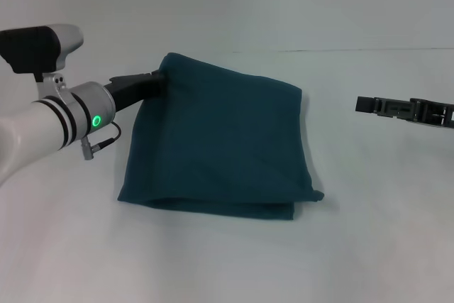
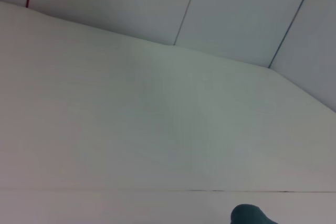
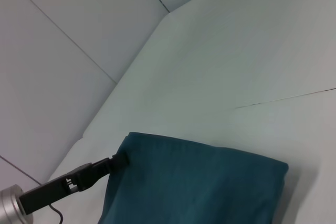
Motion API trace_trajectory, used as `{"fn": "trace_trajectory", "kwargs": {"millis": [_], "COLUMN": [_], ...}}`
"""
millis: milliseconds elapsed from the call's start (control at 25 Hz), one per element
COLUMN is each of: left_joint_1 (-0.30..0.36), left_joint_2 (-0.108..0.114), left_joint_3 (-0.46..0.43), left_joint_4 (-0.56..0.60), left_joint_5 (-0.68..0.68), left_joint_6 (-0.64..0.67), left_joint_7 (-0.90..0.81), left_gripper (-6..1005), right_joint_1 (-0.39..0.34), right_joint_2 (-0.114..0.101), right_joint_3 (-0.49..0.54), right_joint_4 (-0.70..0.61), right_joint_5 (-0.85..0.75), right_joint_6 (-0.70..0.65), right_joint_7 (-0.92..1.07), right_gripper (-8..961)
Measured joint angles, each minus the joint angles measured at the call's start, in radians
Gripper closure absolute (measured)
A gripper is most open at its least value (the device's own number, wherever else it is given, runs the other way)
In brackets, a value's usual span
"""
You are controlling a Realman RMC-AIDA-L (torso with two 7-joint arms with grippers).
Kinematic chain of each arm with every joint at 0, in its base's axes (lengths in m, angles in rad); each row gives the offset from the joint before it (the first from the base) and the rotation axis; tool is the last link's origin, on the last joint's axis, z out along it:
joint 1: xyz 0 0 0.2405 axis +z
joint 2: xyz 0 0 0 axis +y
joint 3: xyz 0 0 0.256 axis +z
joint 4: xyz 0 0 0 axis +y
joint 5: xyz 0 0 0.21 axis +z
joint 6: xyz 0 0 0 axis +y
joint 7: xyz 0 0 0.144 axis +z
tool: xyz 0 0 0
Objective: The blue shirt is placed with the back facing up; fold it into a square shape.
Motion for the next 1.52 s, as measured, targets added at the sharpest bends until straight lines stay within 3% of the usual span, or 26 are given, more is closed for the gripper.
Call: {"fn": "trace_trajectory", "kwargs": {"millis": [600,880,1040,1240,1520], "left_joint_1": [-0.001,0.050,0.132,0.260,0.355], "left_joint_2": [-0.002,-0.004,-0.003,-0.004,-0.008], "left_joint_3": [0.006,0.000,-0.002,-0.002,-0.054], "left_joint_4": [0.006,0.066,0.166,0.296,0.351], "left_joint_5": [0.000,-0.035,-0.080,-0.105,-0.117], "left_joint_6": [-0.004,0.019,0.122,0.429,0.707], "left_joint_7": [0.000,-0.025,-0.061,-0.095,-0.092], "left_gripper": [964,935,794,579,335], "right_joint_1": [0.007,0.009,0.007,-0.007,-0.050], "right_joint_2": [-0.001,0.000,0.000,0.000,0.012], "right_joint_3": [-0.002,-0.002,0.002,0.012,0.014], "right_joint_4": [0.000,-0.003,-0.006,0.001,0.014], "right_joint_5": [-0.001,-0.001,0.003,0.062,0.136], "right_joint_6": [0.010,0.010,0.002,-0.062,-0.130], "right_joint_7": [0.000,0.000,-0.008,-0.096,-0.241], "right_gripper": [41,40,39,39,38]}}
